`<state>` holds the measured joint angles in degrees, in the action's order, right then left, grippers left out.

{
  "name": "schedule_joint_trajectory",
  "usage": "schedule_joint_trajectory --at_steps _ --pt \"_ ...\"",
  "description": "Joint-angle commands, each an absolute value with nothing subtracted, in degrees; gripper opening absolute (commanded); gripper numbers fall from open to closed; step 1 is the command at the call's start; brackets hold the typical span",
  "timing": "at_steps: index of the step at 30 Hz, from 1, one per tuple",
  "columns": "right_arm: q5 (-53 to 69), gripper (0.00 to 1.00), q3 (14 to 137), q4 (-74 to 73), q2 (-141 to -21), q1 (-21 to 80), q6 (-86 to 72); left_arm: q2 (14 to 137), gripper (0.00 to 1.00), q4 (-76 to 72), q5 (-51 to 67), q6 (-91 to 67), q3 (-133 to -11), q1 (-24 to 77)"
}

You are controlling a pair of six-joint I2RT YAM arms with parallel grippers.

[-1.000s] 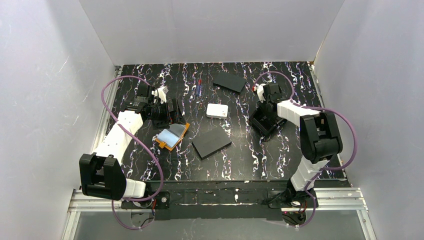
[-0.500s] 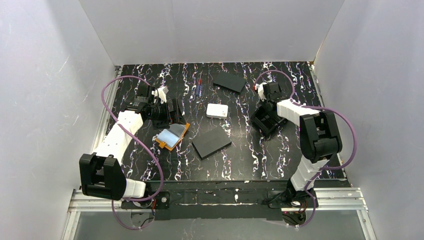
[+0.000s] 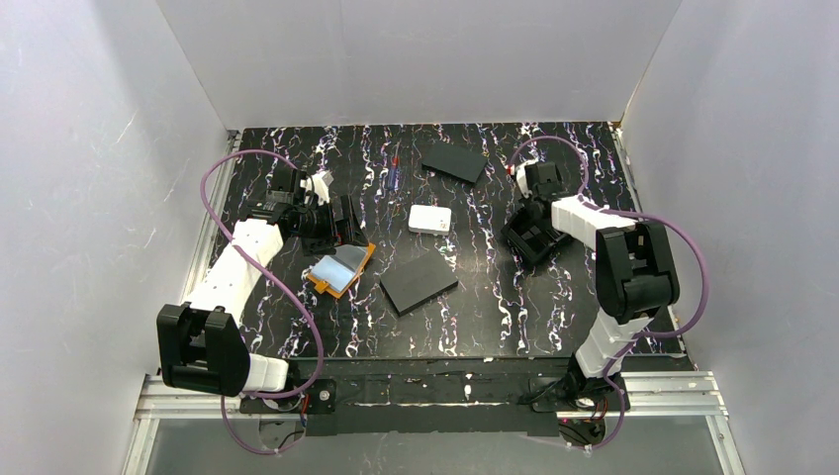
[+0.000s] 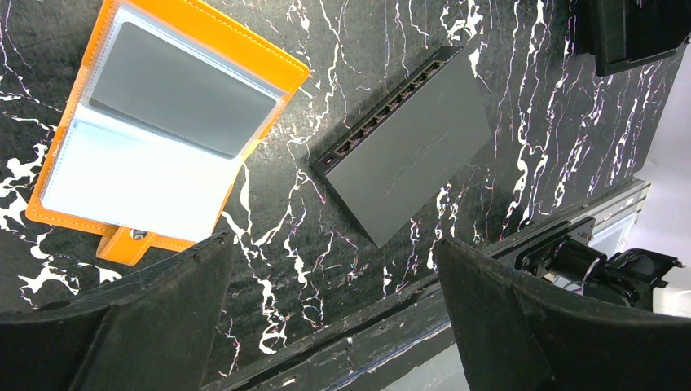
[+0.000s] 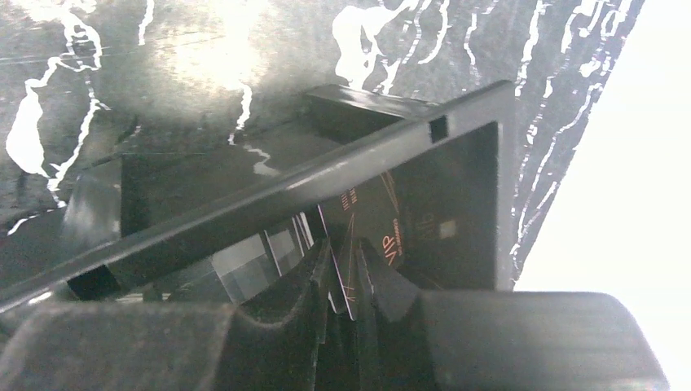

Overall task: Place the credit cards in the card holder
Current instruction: Pick up the credit card from the storage box.

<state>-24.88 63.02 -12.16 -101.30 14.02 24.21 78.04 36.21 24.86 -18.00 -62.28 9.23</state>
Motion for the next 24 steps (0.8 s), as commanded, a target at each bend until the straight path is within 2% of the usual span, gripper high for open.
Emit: schedule_joint_trajectory --at_steps 1,8,12,18,22,24 --pt "-28.52 0.24 63.98 -9.13 -97.42 12.61 24.18 77.09 0.93 36.47 25.66 -17.57 -61.79 9.49" --pt "-29.57 0.24 63.73 -8.17 -97.03 11.65 23.99 77.00 0.93 36.47 25.70 -17.62 -61.85 9.49" --pt "-29.80 0.30 63.96 -8.00 -97.91 11.23 24.16 77.07 0.93 36.39 25.83 -17.58 -61.75 9.49" --pt "-30.06 0.35 64.74 -7.98 -99.81 10.95 25.12 76.98 0.93 36.39 25.84 -17.63 -61.70 9.49" --pt "-29.99 0.34 65.08 -8.00 -100.94 10.90 25.48 76.94 0.93 36.39 25.84 -17.59 -61.74 9.54" --pt "-29.29 0.30 65.57 -8.42 -101.28 10.89 25.65 76.93 0.93 36.34 25.84 -17.65 -61.75 9.58"
